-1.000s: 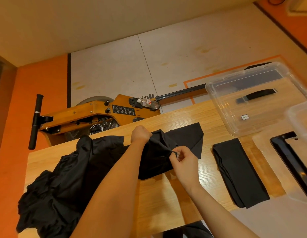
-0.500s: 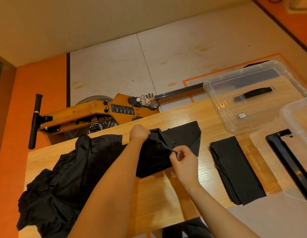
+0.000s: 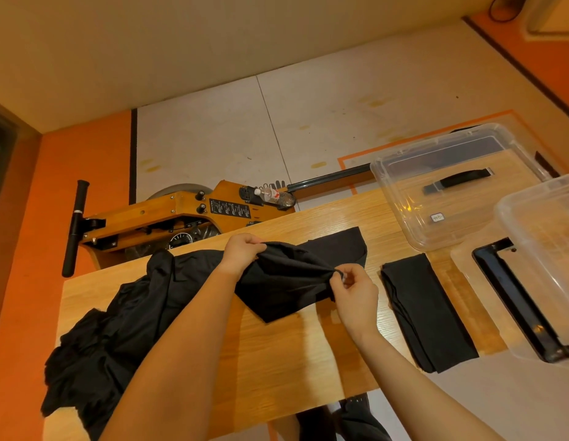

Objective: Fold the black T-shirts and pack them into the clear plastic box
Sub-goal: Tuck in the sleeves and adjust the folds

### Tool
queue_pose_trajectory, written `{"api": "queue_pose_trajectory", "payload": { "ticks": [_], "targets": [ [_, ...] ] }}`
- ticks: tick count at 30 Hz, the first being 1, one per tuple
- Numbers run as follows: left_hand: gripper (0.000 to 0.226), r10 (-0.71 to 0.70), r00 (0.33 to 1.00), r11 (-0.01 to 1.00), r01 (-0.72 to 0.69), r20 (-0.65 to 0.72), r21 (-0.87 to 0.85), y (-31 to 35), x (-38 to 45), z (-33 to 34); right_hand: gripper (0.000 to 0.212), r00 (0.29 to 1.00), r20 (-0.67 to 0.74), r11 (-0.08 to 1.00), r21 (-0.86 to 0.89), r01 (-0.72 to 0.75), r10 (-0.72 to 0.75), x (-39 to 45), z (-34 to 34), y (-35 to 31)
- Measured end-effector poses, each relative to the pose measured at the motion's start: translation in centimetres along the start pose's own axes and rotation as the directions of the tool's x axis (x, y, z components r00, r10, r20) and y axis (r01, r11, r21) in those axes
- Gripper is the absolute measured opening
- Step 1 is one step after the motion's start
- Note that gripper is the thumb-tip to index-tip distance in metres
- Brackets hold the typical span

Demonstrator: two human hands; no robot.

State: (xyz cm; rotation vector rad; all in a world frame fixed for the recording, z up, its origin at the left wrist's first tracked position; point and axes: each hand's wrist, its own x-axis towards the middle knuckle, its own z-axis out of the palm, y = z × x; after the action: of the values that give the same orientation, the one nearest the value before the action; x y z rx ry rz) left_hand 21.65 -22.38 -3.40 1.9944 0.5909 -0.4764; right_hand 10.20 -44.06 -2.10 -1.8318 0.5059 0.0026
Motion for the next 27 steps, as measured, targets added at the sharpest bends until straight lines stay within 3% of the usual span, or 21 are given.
{"api": "queue_pose_trajectory", "payload": {
  "ticks": [9, 12, 16, 27],
  "targets": [
    [0.011, 0.055, 0.998, 0.988, -0.058, 0.024, 0.143, 0.6, -2.8, -2.7, 0.013, 0.996, -0.008, 0.995, -0.043, 0.086, -0.086, 1.8, -2.1, -1.5],
    [0.022, 0.128, 0.991, 0.978, -0.132, 0.039, 0.159, 0.8, -3.6, -3.1, 0.013, 0.995, -0.007, 0.993, -0.053, 0.102, -0.103, 2.0, -2.3, -1.8],
    [0.019, 0.216, 0.973, 0.941, -0.229, 0.082, 0.250, 0.7, -4.4, -3.2, 0.013, 0.995, -0.010, 0.993, -0.061, 0.100, -0.101, 2.0, -2.4, -1.8],
    [0.032, 0.195, 0.974, 0.929, -0.221, 0.117, 0.296, 0.3, -5.1, -2.7, 0.016, 0.996, 0.004, 0.990, -0.105, 0.093, -0.093, 2.3, -2.4, -1.1]
  ]
}}
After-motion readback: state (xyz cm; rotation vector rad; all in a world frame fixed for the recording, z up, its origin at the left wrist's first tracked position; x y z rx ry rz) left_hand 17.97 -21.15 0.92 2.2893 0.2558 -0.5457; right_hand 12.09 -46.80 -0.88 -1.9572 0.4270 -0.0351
